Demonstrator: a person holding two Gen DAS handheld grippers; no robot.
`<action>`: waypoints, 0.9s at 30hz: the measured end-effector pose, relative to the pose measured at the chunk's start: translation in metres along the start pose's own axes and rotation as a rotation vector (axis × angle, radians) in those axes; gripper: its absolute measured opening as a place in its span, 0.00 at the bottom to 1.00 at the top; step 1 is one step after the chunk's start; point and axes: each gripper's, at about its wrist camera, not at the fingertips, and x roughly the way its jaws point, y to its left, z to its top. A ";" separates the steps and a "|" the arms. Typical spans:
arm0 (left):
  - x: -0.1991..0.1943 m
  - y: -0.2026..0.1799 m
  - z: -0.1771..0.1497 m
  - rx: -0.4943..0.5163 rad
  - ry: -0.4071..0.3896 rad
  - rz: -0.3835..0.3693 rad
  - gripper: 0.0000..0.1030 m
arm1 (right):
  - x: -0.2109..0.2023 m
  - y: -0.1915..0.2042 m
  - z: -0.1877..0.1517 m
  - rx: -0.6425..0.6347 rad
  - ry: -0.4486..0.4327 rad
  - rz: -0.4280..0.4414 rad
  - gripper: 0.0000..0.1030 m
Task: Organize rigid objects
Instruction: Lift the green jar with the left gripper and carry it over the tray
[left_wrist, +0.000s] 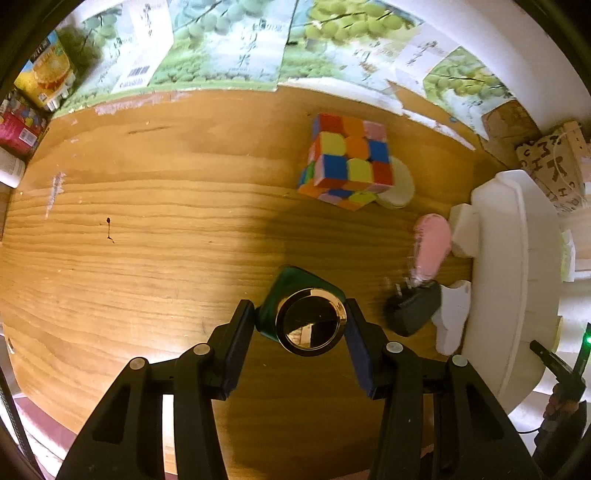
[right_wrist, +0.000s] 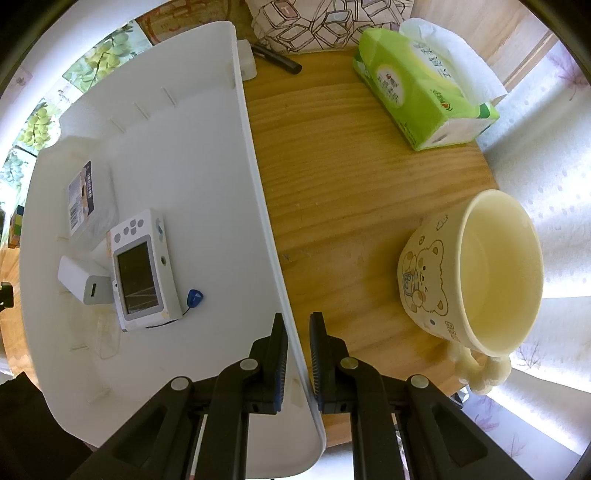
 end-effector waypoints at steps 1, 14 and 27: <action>-0.001 0.001 0.000 0.003 -0.006 0.001 0.51 | 0.000 0.000 0.000 -0.003 -0.002 -0.001 0.11; -0.052 -0.037 -0.011 0.068 -0.127 0.009 0.51 | -0.003 -0.001 -0.004 -0.032 -0.021 0.011 0.11; -0.076 -0.088 -0.020 0.157 -0.199 0.020 0.51 | -0.006 0.001 -0.007 -0.083 -0.029 0.017 0.10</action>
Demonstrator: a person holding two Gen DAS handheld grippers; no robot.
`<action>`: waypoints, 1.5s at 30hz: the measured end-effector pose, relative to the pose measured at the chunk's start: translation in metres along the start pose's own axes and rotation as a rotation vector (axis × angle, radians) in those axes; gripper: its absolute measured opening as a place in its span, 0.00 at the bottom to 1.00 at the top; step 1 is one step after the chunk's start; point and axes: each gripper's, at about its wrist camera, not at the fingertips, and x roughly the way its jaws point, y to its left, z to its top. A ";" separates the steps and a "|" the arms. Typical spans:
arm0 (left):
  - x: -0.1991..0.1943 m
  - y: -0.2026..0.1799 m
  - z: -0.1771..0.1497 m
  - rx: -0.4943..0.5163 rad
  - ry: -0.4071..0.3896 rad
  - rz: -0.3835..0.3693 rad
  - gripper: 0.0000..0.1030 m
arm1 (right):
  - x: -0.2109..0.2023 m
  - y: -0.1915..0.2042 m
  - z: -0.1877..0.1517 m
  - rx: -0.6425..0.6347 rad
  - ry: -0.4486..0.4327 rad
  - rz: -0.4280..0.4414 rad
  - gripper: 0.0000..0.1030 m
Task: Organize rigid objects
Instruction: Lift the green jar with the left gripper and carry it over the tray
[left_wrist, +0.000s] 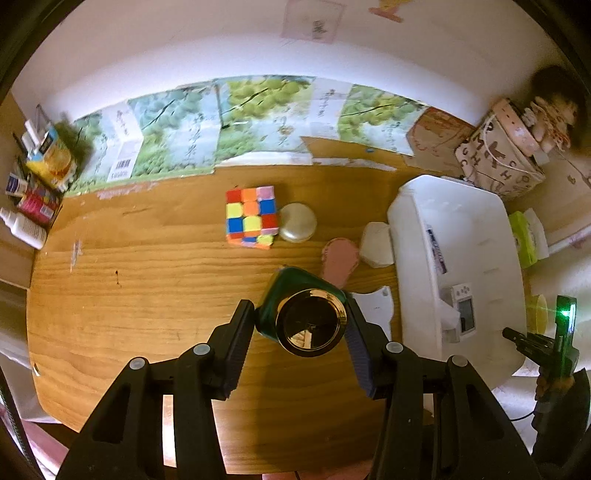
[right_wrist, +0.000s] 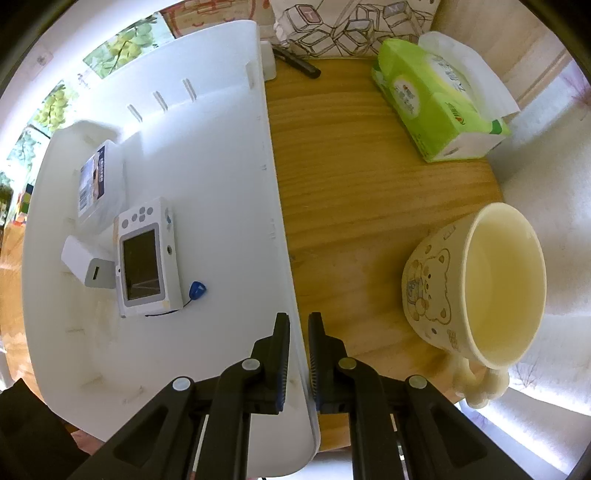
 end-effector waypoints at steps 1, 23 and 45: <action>-0.001 -0.005 0.000 0.009 -0.004 0.000 0.51 | 0.000 0.000 0.000 -0.002 0.000 0.005 0.09; 0.003 -0.128 -0.003 0.185 -0.026 -0.086 0.51 | 0.003 0.003 0.001 -0.097 0.012 0.039 0.08; 0.039 -0.208 -0.022 0.283 0.067 -0.213 0.51 | 0.007 0.028 0.001 -0.203 0.036 0.007 0.08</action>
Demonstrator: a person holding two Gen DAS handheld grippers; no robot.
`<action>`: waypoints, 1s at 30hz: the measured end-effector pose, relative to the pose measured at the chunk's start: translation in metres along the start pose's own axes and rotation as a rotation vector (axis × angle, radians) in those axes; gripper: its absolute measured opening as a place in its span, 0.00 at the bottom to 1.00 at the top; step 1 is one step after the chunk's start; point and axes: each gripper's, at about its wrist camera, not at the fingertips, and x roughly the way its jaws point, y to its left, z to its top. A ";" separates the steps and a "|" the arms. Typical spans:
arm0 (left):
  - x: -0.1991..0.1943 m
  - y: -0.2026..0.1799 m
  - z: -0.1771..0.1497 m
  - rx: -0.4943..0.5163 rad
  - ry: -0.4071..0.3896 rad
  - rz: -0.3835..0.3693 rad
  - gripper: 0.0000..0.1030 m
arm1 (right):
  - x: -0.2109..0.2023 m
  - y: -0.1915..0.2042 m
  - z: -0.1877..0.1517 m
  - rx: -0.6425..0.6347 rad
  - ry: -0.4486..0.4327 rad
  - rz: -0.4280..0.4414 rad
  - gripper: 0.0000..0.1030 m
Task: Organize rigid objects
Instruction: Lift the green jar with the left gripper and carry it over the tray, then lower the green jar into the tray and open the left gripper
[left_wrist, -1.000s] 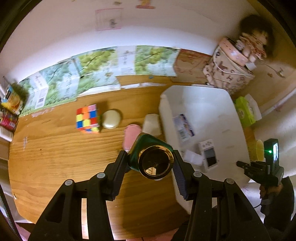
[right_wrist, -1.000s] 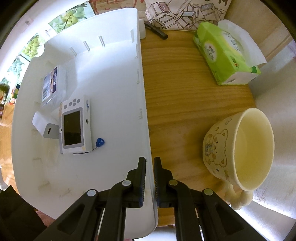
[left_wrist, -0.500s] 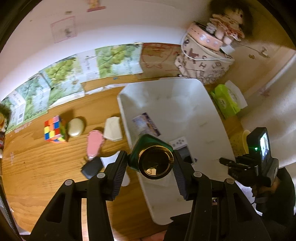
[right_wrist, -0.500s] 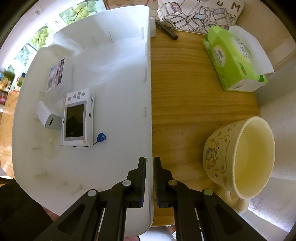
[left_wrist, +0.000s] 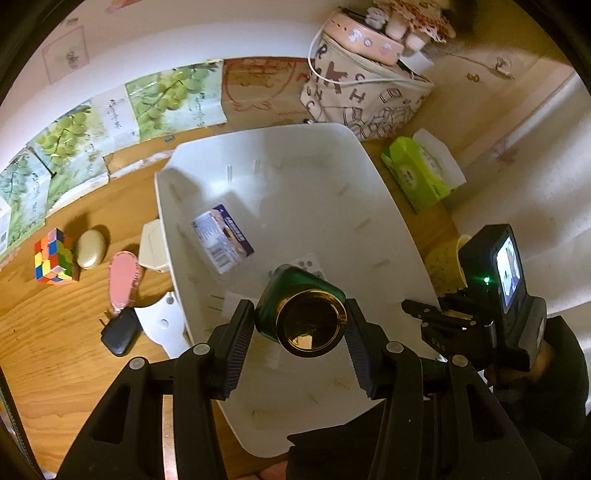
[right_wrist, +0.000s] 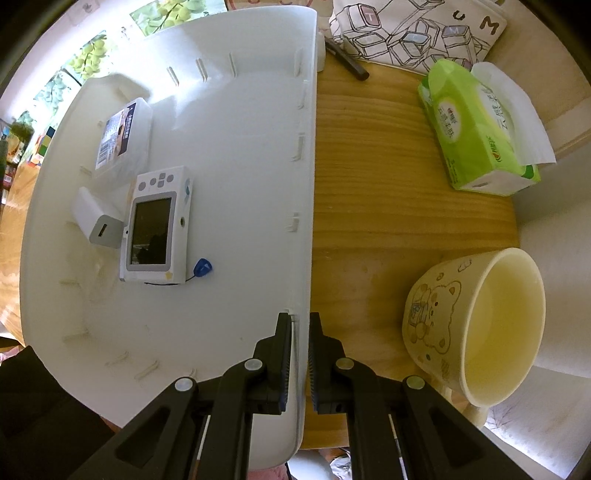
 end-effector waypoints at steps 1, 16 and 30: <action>0.002 -0.001 0.000 0.003 0.005 -0.001 0.51 | -0.001 -0.001 0.000 0.001 0.000 0.002 0.08; 0.022 0.003 -0.001 -0.034 0.098 0.012 0.52 | 0.000 -0.004 0.000 0.010 0.004 0.018 0.08; 0.021 0.009 -0.005 -0.052 0.093 0.039 0.73 | 0.000 -0.005 0.000 0.018 0.000 0.025 0.08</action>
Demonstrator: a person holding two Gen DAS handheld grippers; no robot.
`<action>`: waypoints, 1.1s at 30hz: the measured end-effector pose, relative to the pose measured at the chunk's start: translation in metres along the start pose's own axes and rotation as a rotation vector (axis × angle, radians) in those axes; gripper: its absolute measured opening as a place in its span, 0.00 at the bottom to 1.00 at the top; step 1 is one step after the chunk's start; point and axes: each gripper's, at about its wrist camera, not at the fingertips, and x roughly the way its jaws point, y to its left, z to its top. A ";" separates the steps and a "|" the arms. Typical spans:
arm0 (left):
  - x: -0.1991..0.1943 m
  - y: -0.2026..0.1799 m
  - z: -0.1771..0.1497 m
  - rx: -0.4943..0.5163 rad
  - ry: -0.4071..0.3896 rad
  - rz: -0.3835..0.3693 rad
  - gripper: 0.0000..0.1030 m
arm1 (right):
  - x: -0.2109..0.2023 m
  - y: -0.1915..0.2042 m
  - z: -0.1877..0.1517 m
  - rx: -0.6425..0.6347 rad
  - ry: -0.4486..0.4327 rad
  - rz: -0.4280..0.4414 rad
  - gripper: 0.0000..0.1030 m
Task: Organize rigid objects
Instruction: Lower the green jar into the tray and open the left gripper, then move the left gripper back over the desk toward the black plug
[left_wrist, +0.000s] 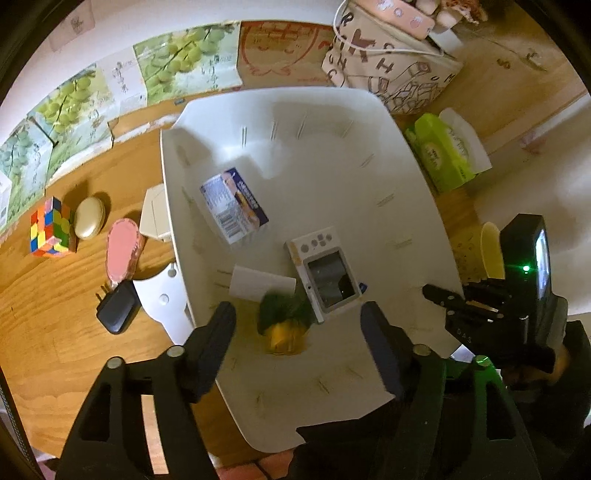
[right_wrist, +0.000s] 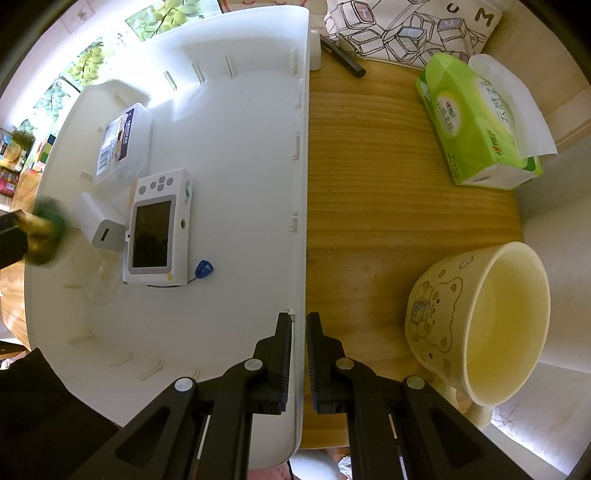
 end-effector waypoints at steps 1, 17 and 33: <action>-0.001 0.001 0.000 0.000 -0.003 0.000 0.73 | 0.000 0.001 0.000 -0.001 0.001 0.000 0.08; -0.016 0.025 -0.002 -0.026 -0.104 0.038 0.74 | 0.000 0.000 0.000 0.000 0.008 -0.001 0.08; -0.031 0.059 -0.012 -0.048 -0.168 0.107 0.74 | 0.001 -0.002 0.004 0.023 0.025 -0.004 0.08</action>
